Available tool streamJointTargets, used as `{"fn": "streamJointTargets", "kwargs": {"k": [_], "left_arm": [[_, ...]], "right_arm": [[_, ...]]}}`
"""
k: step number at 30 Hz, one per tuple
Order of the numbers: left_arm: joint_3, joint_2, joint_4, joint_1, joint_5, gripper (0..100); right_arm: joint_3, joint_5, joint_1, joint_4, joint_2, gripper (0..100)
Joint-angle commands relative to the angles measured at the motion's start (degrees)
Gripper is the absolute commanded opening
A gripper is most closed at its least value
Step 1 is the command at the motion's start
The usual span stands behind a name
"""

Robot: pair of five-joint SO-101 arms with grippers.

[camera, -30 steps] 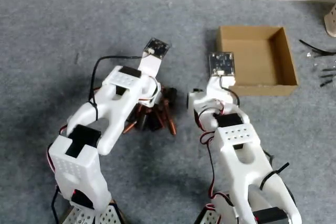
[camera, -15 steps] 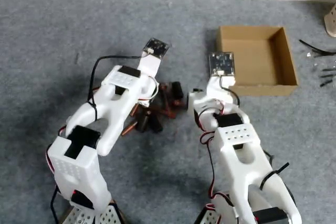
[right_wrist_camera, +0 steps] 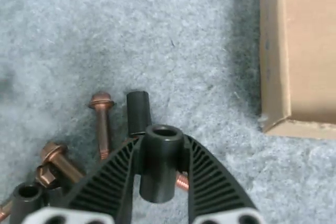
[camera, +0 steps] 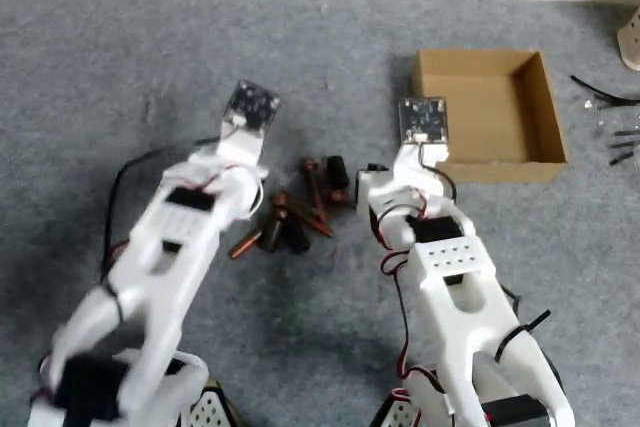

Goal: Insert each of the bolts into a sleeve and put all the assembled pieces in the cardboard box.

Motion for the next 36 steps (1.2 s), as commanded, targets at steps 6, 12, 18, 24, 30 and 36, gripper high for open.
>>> {"fn": "streamJointTargets", "kwargs": {"k": [6, 12, 18, 24, 30, 36], "left_arm": [[12.18, -21.58, -10.37, 0.4, -1.41, 0], [21.32, -33.89, -15.65, 0.48, -1.41, 0], [27.91, -46.9, -17.93, 0.48, -1.41, 0], [33.8, -59.65, -17.93, 0.48, -1.41, 0], [38.99, -70.99, -17.93, 0.48, -1.41, 0], [43.38, -81.45, -17.93, 0.48, -1.41, 0]], "right_arm": [[3.3, 6.51, -4.53, -5.58, -3.03, 0.5], [9.54, 13.19, -6.99, -16.48, -3.03, 0.5], [10.15, 13.19, -6.9, -18.59, -3.03, 0.5], [10.15, 13.19, -6.9, -18.59, -3.12, 0.5], [11.91, 13.19, -6.9, -18.51, -8.04, 0.5], [21.49, 13.19, -7.08, -18.59, -26.68, 0.5]]}}
